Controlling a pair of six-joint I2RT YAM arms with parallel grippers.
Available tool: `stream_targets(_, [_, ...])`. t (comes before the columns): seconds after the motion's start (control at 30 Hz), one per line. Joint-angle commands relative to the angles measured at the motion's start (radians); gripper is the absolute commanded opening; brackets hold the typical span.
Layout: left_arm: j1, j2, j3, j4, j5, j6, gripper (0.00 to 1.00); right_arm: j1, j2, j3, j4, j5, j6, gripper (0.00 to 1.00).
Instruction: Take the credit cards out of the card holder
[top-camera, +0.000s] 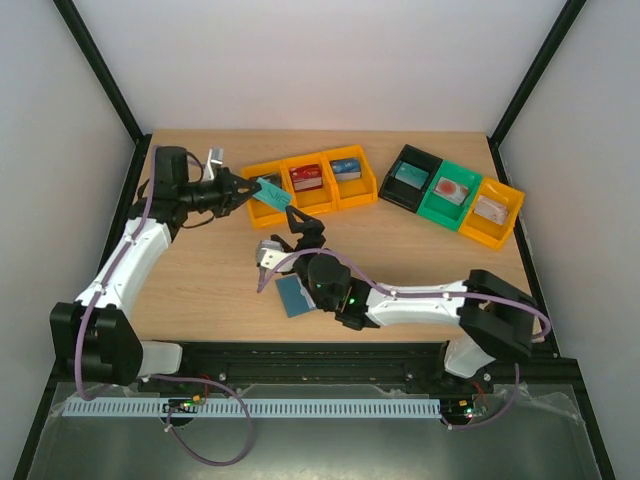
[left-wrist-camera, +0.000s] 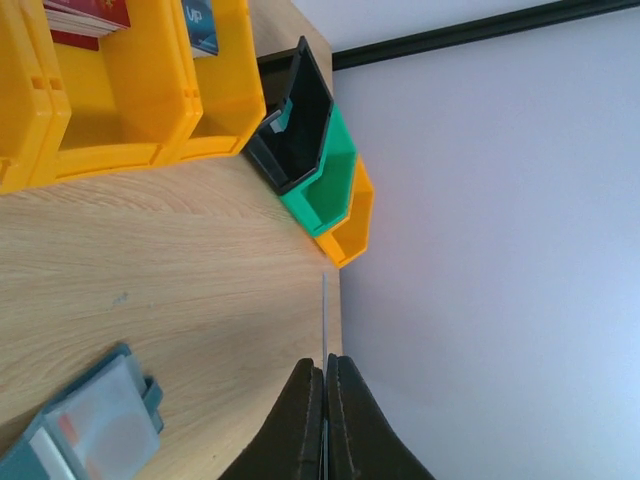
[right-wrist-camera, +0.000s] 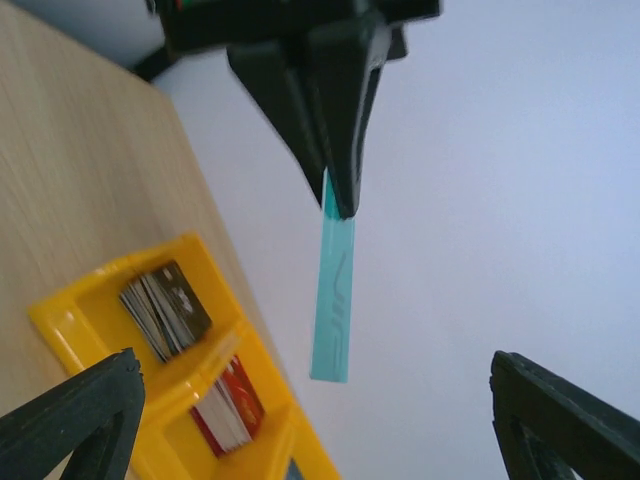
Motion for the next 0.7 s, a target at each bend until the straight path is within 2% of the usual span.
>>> stream_targets(0.0, [-0.002, -0.036, -0.051, 0.059, 0.013, -0.112, 0.02, -0.001, 0.070, -0.002, 0.268, 0.128, -0.201, 0.90])
stream_targets(0.1, [-0.002, -0.052, -0.076, 0.065, 0.016, -0.116, 0.02, -0.008, 0.136, 0.010, 0.374, 0.175, -0.257, 0.84])
stream_targets(0.2, [-0.003, -0.052, -0.078, 0.074, 0.018, -0.121, 0.02, -0.012, 0.191, 0.037, 0.394, 0.200, -0.313, 0.80])
stream_targets(0.27, [-0.007, -0.048, -0.078, 0.082, 0.021, -0.126, 0.02, -0.014, 0.219, 0.054, 0.408, 0.206, -0.324, 0.72])
stream_targets(0.33, [-0.011, -0.049, -0.082, 0.092, 0.029, -0.129, 0.02, -0.018, 0.238, 0.073, 0.408, 0.212, -0.335, 0.60])
stream_targets(0.4, [-0.014, -0.053, -0.089, 0.095, 0.031, -0.128, 0.02, -0.019, 0.257, 0.090, 0.432, 0.221, -0.348, 0.41])
stream_targets(0.53, [-0.020, -0.057, -0.102, 0.100, 0.035, -0.128, 0.02, -0.025, 0.277, 0.135, 0.438, 0.274, -0.342, 0.32])
stream_targets(0.63, [-0.024, -0.058, -0.111, 0.105, 0.038, -0.127, 0.02, -0.030, 0.273, 0.144, 0.436, 0.287, -0.334, 0.05])
stream_targets(0.67, [-0.027, -0.057, -0.113, 0.106, 0.041, -0.128, 0.02, -0.032, 0.270, 0.143, 0.441, 0.287, -0.334, 0.02])
